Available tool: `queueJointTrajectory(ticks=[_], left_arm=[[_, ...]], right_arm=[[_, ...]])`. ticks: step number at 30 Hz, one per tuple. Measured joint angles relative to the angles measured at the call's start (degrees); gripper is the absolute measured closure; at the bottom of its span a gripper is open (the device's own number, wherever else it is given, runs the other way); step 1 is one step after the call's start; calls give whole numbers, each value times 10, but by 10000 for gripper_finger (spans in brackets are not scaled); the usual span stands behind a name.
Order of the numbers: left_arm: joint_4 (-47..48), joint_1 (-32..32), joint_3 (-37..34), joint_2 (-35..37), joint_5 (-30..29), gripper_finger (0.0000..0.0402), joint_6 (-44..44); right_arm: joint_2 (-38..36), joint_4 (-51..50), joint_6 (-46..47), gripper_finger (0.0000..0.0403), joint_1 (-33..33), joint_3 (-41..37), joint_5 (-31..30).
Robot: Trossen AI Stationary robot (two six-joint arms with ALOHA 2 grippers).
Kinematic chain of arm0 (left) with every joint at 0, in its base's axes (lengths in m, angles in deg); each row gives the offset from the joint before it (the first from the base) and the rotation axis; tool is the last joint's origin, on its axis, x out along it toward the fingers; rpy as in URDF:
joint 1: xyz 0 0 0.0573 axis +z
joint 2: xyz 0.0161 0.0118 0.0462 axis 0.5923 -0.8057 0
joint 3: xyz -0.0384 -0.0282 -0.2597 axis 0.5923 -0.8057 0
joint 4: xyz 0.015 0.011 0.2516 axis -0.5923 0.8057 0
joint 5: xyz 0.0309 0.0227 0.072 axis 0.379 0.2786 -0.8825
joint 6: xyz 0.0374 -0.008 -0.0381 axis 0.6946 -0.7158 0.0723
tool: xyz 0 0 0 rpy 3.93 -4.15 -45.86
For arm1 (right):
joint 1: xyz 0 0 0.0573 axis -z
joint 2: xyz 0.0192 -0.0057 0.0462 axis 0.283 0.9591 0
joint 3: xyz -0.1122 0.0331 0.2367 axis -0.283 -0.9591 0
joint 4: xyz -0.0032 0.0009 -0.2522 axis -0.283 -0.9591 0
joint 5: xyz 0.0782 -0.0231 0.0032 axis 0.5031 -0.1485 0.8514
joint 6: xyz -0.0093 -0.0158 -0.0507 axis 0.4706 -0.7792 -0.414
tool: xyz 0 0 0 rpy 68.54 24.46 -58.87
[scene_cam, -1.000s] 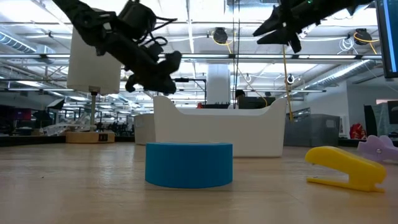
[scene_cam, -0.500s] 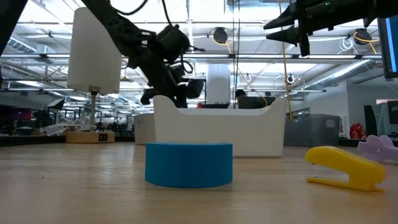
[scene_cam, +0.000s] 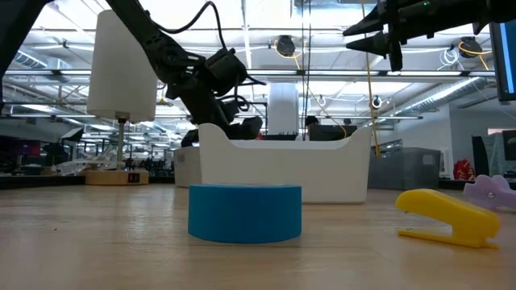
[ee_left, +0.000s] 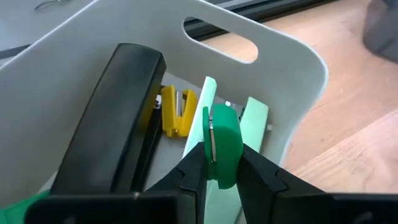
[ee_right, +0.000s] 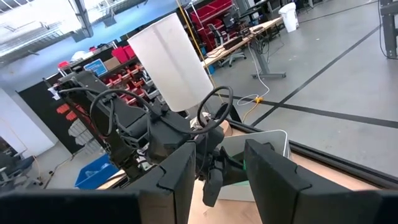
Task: Pick and place Stapler, Stapler remover, tape
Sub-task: Put the green stapler into the gray bin, then put the yellow stapler into the gray bin
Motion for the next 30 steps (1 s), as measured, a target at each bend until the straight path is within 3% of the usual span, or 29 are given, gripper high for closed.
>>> queueJointTrajectory(ticks=[9, 15, 23, 30], left_arm=[[-4, 0, 0, 0, 3, 232, -3], [-16, 1, 0, 5, 49, 180, -5], [-14, -21, 0, 79, 69, 168, 39], [6, -84, 0, 170, 129, 167, 126]], right_arm=[[0, 0, 0, 273, 0, 0, 0], [0, 0, 4, 273, 0, 0, 1], [0, 0, 4, 273, 0, 0, 18], [0, 0, 4, 273, 0, 0, 18]])
